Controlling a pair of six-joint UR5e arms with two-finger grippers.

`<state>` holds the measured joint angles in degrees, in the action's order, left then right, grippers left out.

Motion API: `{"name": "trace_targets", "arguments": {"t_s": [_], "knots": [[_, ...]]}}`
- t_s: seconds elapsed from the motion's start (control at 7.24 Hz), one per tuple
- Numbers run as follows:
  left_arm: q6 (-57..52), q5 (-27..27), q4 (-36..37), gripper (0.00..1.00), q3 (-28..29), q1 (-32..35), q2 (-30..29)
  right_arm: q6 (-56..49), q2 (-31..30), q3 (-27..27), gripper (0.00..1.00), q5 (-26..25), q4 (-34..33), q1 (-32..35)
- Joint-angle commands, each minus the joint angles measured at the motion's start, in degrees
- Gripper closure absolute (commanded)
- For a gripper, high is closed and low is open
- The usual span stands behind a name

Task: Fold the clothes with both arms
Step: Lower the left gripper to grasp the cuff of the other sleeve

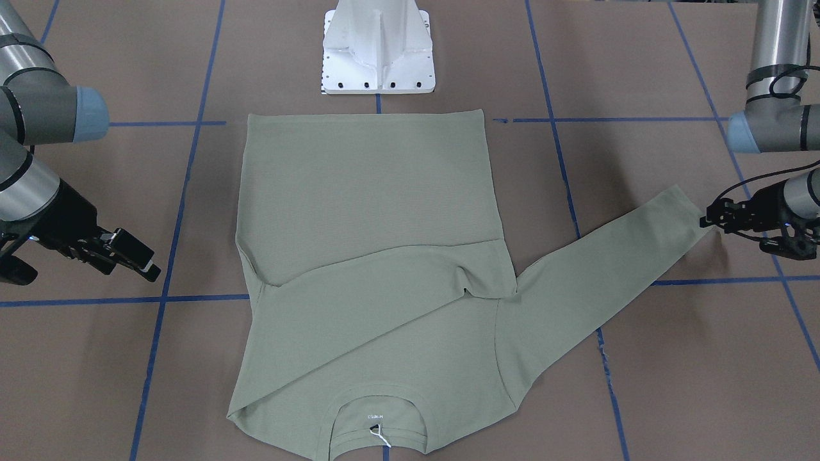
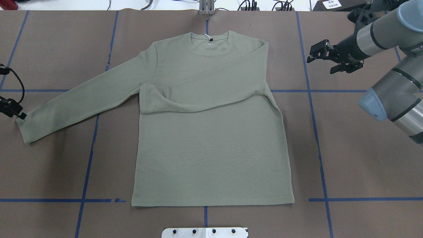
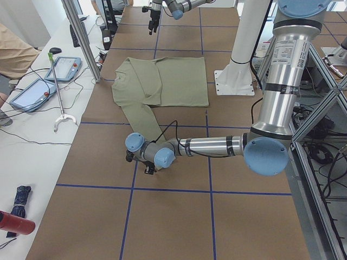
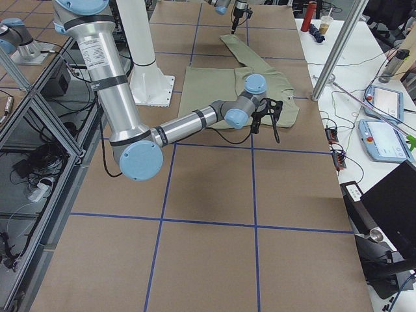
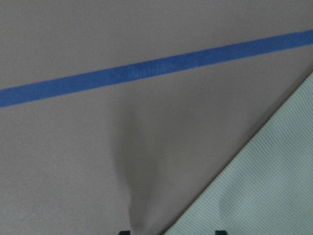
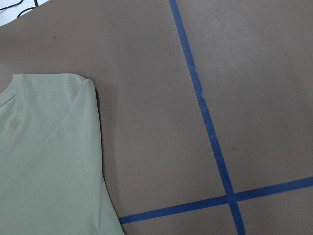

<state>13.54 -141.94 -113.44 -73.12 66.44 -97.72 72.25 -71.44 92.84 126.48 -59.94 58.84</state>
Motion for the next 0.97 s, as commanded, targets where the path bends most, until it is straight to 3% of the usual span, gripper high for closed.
{"name": "trace_targets", "arguments": {"t_s": [0.0,0.14,0.28,0.41,0.69,0.83], "knots": [[-0.01,0.00,0.06,0.47,0.17,-1.05,0.07,0.00,0.25,-0.02,0.00,0.00,-0.09,0.04],[-0.01,0.00,-0.03,0.49,0.43,-1.14,0.07,0.00,0.33,0.06,0.00,0.00,-0.09,0.04],[0.08,-0.09,-0.03,0.66,0.34,-1.05,0.07,0.09,0.42,-0.02,0.00,-0.09,-0.09,-0.05],[0.08,-0.09,0.32,1.00,-0.01,-1.05,-0.02,0.09,0.42,0.06,0.00,-0.35,-0.18,-0.05],[0.08,-0.18,0.23,1.00,-2.28,-0.97,0.07,0.09,0.51,-0.02,0.00,-0.79,-0.18,-0.13],[0.17,-3.14,1.63,1.00,-5.86,-0.97,0.51,0.09,0.34,-0.20,0.00,-0.79,-0.26,-0.05]]}}
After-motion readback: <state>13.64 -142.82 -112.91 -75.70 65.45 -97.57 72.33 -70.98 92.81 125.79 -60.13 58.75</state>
